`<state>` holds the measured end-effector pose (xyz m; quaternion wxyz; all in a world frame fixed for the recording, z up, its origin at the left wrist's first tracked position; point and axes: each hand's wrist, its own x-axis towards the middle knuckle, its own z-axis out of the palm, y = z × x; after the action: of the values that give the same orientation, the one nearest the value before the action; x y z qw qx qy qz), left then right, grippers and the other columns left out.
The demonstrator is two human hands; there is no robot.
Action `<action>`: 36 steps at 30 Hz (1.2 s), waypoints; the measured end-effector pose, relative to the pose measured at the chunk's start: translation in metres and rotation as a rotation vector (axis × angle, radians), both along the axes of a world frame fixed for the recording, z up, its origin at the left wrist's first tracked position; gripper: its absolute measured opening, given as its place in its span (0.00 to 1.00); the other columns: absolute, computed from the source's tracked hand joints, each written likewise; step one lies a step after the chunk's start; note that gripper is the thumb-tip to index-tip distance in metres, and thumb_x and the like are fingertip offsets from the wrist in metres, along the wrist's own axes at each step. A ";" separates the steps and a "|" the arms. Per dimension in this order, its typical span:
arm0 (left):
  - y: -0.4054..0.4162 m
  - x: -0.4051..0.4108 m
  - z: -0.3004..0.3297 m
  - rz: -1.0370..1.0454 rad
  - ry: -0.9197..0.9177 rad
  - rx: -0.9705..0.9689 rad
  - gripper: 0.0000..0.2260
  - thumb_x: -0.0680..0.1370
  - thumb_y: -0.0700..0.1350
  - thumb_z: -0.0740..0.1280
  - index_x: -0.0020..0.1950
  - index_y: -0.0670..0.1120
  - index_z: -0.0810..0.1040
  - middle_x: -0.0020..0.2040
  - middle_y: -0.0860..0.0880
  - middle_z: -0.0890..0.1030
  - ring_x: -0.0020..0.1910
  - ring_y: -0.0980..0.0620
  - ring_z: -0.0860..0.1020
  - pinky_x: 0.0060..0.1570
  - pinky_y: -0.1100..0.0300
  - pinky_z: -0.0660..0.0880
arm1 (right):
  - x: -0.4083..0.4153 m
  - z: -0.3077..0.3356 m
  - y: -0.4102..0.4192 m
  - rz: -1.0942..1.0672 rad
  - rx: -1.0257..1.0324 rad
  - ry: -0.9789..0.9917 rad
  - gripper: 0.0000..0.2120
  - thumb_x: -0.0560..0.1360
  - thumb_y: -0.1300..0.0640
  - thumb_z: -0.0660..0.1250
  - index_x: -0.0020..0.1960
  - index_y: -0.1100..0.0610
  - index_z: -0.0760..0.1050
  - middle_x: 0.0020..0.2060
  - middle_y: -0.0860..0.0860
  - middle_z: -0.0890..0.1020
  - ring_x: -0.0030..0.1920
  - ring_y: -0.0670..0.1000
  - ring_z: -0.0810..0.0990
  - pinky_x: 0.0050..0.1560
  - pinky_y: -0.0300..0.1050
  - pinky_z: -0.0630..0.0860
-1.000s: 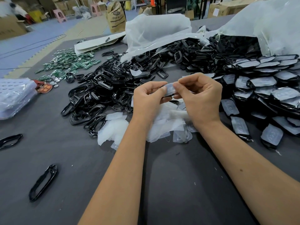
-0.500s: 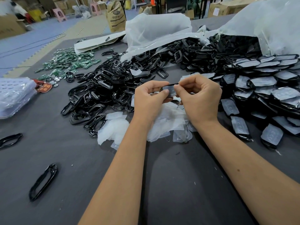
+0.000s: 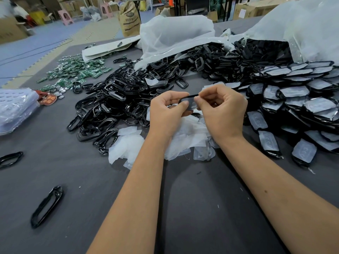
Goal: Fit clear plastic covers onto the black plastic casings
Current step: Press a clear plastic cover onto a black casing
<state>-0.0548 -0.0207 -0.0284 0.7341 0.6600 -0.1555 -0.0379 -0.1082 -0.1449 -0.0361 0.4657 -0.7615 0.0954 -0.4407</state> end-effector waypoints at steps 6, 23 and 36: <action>0.001 0.000 0.000 0.005 0.001 0.003 0.09 0.77 0.31 0.71 0.47 0.44 0.85 0.49 0.35 0.85 0.43 0.41 0.87 0.41 0.62 0.81 | 0.000 0.000 0.001 -0.036 0.003 -0.003 0.04 0.71 0.60 0.78 0.43 0.56 0.84 0.36 0.43 0.84 0.37 0.45 0.84 0.42 0.50 0.83; 0.000 0.000 0.000 -0.003 0.028 -0.010 0.07 0.78 0.31 0.70 0.48 0.42 0.84 0.48 0.37 0.85 0.44 0.46 0.86 0.43 0.58 0.82 | 0.000 -0.001 -0.001 -0.030 0.052 -0.008 0.08 0.70 0.59 0.79 0.45 0.57 0.82 0.38 0.45 0.84 0.38 0.45 0.84 0.43 0.48 0.83; 0.000 0.002 0.000 0.028 0.030 -0.002 0.06 0.79 0.32 0.70 0.52 0.40 0.84 0.51 0.35 0.84 0.46 0.43 0.85 0.42 0.61 0.81 | 0.007 -0.003 -0.012 0.329 0.477 0.139 0.11 0.81 0.53 0.71 0.45 0.60 0.82 0.35 0.52 0.84 0.31 0.50 0.82 0.25 0.41 0.75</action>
<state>-0.0530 -0.0206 -0.0287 0.7375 0.6606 -0.1352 -0.0373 -0.1012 -0.1573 -0.0393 0.6890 -0.6642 0.1029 -0.2713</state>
